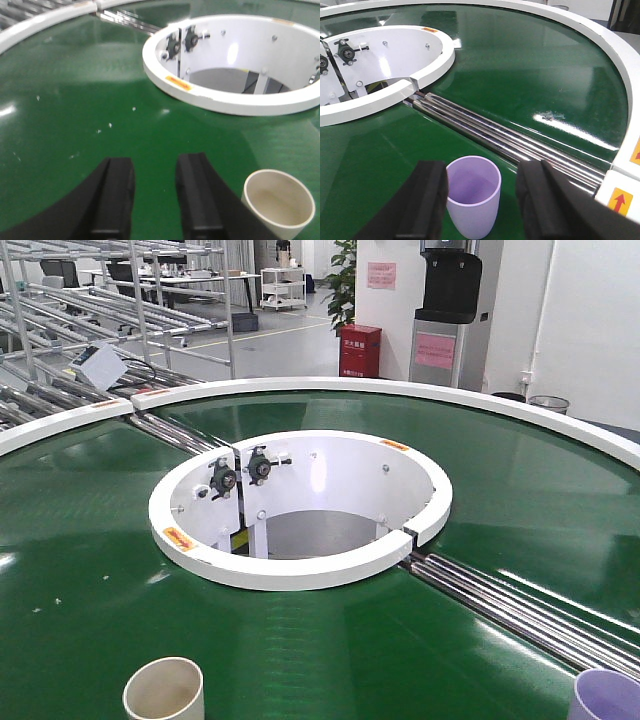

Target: Grab cup from conveyor and place in blue bin

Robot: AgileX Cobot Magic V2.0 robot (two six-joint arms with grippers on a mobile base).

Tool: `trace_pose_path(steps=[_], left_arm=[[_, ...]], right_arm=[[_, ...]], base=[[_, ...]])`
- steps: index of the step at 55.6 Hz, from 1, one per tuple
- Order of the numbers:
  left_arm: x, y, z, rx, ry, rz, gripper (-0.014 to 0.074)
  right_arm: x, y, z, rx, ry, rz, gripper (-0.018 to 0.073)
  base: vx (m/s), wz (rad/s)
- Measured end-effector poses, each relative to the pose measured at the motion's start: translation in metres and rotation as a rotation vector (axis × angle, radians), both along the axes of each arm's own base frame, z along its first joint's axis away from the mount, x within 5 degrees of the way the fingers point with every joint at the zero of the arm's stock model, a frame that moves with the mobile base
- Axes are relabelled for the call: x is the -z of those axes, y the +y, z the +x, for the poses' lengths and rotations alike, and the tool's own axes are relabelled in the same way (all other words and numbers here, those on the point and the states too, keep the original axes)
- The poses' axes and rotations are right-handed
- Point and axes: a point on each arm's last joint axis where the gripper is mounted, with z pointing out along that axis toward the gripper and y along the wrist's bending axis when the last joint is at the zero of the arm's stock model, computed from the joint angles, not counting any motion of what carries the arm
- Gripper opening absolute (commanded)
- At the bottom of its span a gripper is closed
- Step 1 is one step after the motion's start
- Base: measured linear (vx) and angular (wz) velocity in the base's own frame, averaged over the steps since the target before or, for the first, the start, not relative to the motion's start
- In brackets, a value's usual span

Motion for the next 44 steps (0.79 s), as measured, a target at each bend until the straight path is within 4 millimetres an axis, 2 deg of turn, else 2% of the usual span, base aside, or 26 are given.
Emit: trace_pose_path(steps=[11,20,27,31,44], left_arm=[[0.015,0.0,0.019,-0.02,0.097,-0.048,0.0419],[0.013,-0.007,0.045,0.016,0.192,-0.018,0.0419],[0.002,-0.025,0.074,0.115,0.229,0.01,0.0419],[0.003,-0.036,0.089,0.167,0.272,0.006,0.0419],[0.035,-0.063,0.136,0.326,0.54,0.047,0.0419]], right_arm=[[0.001,0.0,0.0,0.001,0.007,0.0,0.0436],[0.001,0.0,0.0,0.001,0.007,0.0,0.0436],[0.001,0.0,0.0,0.001,0.007,0.0,0.0436],[0.001,0.0,0.0,0.001,0.007,0.0,0.0436],[0.001,0.0,0.0,0.001,0.007,0.0,0.0436]], base=[[0.0,0.0],[0.0,0.0],[0.0,0.0],[0.0,0.0],[0.0,0.0]])
